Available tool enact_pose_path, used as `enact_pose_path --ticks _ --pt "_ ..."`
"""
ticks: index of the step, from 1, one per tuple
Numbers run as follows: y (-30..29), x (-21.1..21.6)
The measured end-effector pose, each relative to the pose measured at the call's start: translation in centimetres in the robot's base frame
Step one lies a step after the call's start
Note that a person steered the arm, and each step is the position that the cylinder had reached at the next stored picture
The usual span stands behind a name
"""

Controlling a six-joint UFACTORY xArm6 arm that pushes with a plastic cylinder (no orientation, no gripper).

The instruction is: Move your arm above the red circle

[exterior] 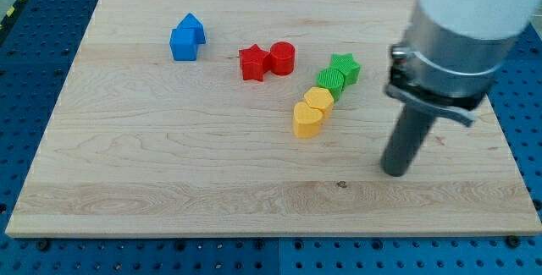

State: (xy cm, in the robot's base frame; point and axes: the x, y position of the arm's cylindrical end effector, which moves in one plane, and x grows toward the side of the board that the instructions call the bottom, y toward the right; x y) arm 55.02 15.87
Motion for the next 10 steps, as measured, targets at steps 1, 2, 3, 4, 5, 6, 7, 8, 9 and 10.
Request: enact_pose_path --ticks 1,2,3,4,5,6,7,8,9,10 --pt "2.7 0.0" --pt "2.8 0.0" --pt "2.8 -0.1" --pt "3.8 -0.5" --pt "6.4 -1.2" --pt "6.6 -1.3" --pt "6.8 -1.3" --pt "8.0 -1.3" --pt "9.9 -1.6" --pt "10.5 -2.3"
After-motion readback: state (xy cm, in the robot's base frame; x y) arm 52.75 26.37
